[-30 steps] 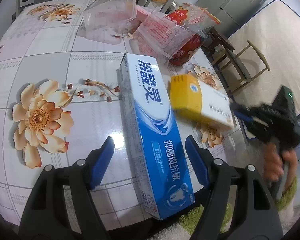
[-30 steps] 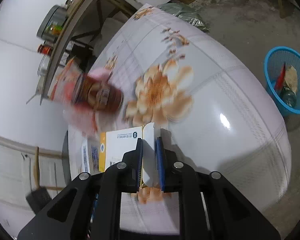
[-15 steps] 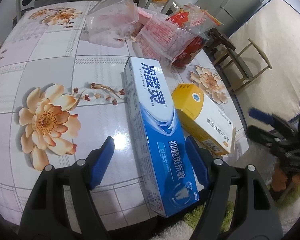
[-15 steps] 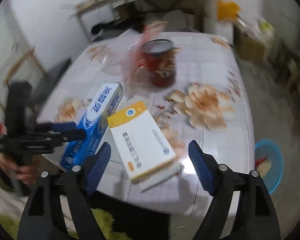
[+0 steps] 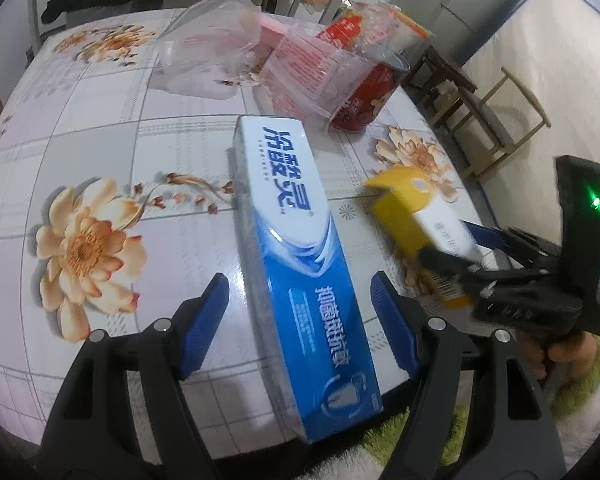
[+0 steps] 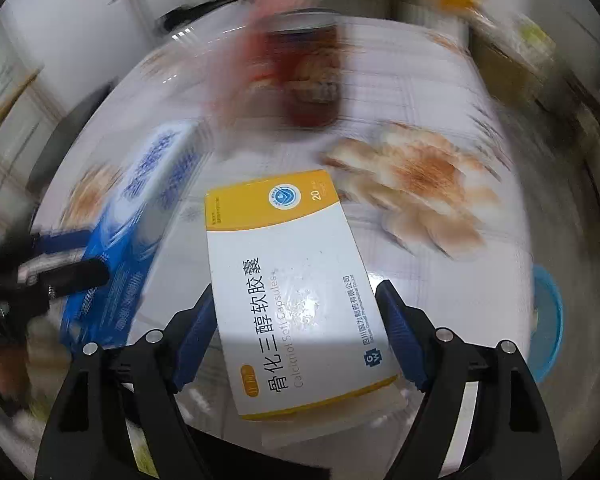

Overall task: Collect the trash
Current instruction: 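Grasp and lift the blue toothpaste box with the left gripper while the right gripper holds the medicine box, then carry both boxes over the blue wastebasket and open both grippers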

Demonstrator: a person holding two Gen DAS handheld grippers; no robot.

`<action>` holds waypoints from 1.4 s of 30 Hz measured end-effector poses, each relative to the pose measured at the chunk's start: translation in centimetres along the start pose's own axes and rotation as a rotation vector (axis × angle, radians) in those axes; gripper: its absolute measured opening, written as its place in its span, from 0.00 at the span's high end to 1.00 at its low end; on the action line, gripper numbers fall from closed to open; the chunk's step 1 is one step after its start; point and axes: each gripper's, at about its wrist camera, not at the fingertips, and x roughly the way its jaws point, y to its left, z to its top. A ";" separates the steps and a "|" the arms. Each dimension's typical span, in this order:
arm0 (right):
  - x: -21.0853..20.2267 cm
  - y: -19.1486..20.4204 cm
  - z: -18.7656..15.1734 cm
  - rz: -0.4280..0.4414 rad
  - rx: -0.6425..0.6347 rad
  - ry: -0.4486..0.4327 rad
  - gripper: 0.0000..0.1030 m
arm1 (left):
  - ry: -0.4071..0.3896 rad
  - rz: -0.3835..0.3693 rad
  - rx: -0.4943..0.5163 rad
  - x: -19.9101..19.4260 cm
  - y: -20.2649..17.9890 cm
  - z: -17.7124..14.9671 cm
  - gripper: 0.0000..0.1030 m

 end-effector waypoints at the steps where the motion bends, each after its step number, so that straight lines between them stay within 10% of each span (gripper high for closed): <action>1: -0.1 -0.9 -0.3 0.006 0.066 -0.002 0.26 | 0.002 0.012 0.012 0.3 -0.3 0.1 0.33; 10: -0.9 -2.2 -0.6 -0.020 0.120 -0.070 0.24 | 0.009 0.189 0.102 2.1 -2.2 0.6 0.42; 22: -1.0 -4.5 -1.5 0.095 0.202 -0.094 0.32 | 0.025 0.239 0.054 1.3 -2.2 0.2 0.56; 33: -5.6 -11.8 -4.5 0.394 0.444 -0.224 0.33 | 0.042 0.006 0.147 -2.6 -8.1 0.1 0.56; 42: -9.7 -26.1 -12.4 0.330 0.852 -0.419 0.33 | 0.138 -0.209 0.401 2.3 -22.7 3.8 0.56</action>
